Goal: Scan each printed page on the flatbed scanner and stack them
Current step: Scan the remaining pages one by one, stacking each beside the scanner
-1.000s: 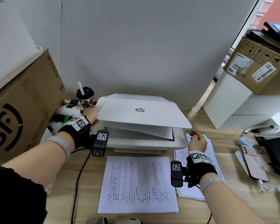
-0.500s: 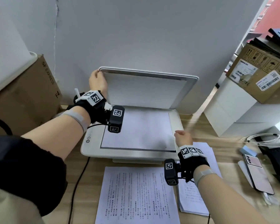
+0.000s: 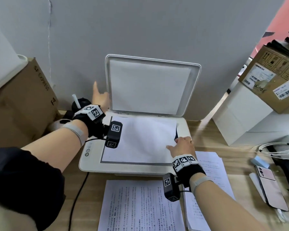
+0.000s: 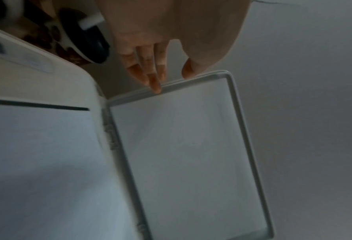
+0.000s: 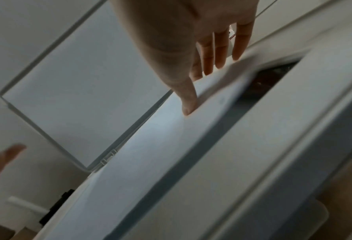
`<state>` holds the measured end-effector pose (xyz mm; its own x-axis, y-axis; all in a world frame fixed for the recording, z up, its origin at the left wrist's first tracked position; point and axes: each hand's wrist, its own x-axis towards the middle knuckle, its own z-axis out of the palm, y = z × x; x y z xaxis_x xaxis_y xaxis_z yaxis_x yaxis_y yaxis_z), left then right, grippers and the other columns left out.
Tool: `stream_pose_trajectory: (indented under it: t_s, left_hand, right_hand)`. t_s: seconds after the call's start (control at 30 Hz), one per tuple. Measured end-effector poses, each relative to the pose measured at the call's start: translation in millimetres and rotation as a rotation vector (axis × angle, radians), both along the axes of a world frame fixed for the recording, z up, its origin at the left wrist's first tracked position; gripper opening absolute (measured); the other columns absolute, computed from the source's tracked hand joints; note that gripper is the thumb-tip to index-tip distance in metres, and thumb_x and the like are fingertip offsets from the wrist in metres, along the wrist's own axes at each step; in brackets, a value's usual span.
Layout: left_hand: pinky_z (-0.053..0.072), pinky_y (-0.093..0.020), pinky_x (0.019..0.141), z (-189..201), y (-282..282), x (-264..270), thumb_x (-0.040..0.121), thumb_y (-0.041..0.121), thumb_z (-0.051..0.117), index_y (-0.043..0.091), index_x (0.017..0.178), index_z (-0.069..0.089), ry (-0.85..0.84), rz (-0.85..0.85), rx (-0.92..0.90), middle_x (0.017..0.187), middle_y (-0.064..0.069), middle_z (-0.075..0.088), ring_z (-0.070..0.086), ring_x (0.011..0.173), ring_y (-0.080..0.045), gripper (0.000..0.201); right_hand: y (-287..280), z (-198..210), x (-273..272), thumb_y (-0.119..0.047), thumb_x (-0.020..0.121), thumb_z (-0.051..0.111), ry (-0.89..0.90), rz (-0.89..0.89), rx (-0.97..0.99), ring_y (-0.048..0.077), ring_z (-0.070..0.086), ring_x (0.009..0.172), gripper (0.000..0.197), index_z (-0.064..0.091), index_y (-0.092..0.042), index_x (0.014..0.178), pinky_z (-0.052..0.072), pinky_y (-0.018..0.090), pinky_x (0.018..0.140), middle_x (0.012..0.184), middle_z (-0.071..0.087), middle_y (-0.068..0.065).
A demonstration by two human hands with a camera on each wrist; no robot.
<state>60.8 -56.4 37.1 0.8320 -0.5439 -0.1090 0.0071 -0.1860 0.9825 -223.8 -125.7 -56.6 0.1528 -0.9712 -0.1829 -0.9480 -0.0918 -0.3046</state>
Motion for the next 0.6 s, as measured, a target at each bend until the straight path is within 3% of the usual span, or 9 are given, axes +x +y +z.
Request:
stream_pose_trajectory:
  t_s: [0.07, 0.13, 0.2, 0.3, 0.43, 0.53, 0.6]
  left_hand:
    - [0.037, -0.023, 0.054, -14.1, 11.4, 2.3, 0.095, 0.007, 0.037, 0.021, 0.15, 0.015, 0.021, -0.002, 0.108, 0.09, -0.002, 0.052, 0.051, 0.065, -0.016, 0.061]
    - [0.034, -0.023, 0.053, -24.8, 19.7, 3.6, 0.096, 0.008, 0.038, 0.015, 0.145, 0.027, 0.096, -0.051, 0.208, 0.091, -0.006, 0.053, 0.048, 0.06, -0.013, 0.051]
    - [0.032, -0.02, 0.049, -32.1, 27.8, 3.4, 0.096, 0.01, 0.038, 0.013, 0.128, 0.045, 0.197, -0.142, 0.317, 0.077, -0.004, 0.052, 0.048, 0.053, -0.013, 0.032]
    - [0.031, -0.012, 0.038, -39.2, 39.7, -0.9, 0.097, 0.014, 0.041, 0.017, 0.095, 0.045, 0.266, -0.257, 0.438, 0.068, -0.003, 0.06, 0.049, 0.031, -0.006, 0.006]
    - [0.026, -0.008, 0.033, -48.5, 46.0, -6.8, 0.096, 0.014, 0.044, 0.019, 0.085, 0.042, 0.322, -0.312, 0.481, 0.043, -0.001, 0.062, 0.035, 0.024, -0.006, 0.012]
    - [0.023, -0.007, 0.032, -51.7, 49.5, -15.1, 0.095, 0.021, 0.049, 0.013, 0.084, 0.048, 0.368, -0.349, 0.511, 0.042, 0.002, 0.06, 0.028, 0.023, -0.004, 0.014]
    - [0.022, -0.007, 0.034, -51.6, 50.8, -21.9, 0.092, 0.02, 0.055, 0.012, 0.082, 0.05, 0.365, -0.359, 0.449, 0.044, 0.003, 0.059, 0.028, 0.025, -0.004, 0.014]
  right_hand:
    - [-2.0, 1.6, 1.7, -0.035, 0.082, 0.068, -0.076, -0.027, 0.054, 0.027, 0.048, 0.121, 0.044, 0.057, -0.016, 0.121, 0.041, 0.031, 0.096, 0.127, 0.055, 0.007]
    - [-2.8, 4.3, 0.7, -0.024, 0.085, 0.066, -0.277, -0.086, 0.12, 0.028, 0.056, 0.113, 0.038, 0.056, -0.01, 0.119, 0.04, 0.024, 0.083, 0.121, 0.062, 0.007]
    - [-2.5, 4.1, -2.0, -0.018, 0.089, 0.061, -0.477, -0.104, 0.13, 0.026, 0.059, 0.106, 0.031, 0.057, -0.006, 0.117, 0.036, 0.021, 0.077, 0.116, 0.064, 0.008]
    - [-3.2, 1.1, -7.6, -0.014, 0.095, 0.049, -0.7, -0.101, 0.065, 0.027, 0.061, 0.096, 0.02, 0.063, -0.009, 0.109, 0.041, 0.025, 0.077, 0.103, 0.065, 0.008]
    - [-3.8, 7.6, -17.7, -0.008, 0.093, 0.047, -0.934, -0.139, 0.064, 0.021, 0.046, 0.067, 0.015, 0.06, -0.012, 0.089, 0.036, 0.027, 0.06, 0.073, 0.052, 0.007]
    - [-2.7, 15.5, -28.1, -0.009, 0.09, 0.047, -1.063, -0.187, 0.114, 0.016, 0.034, 0.056, 0.023, 0.056, -0.017, 0.072, 0.027, 0.025, 0.053, 0.059, 0.041, -0.002]
    - [0.8, 21.2, -35.6, -0.008, 0.09, 0.047, -1.131, -0.195, 0.14, 0.013, 0.035, 0.05, 0.027, 0.054, -0.019, 0.067, 0.029, 0.022, 0.051, 0.054, 0.04, -0.006]
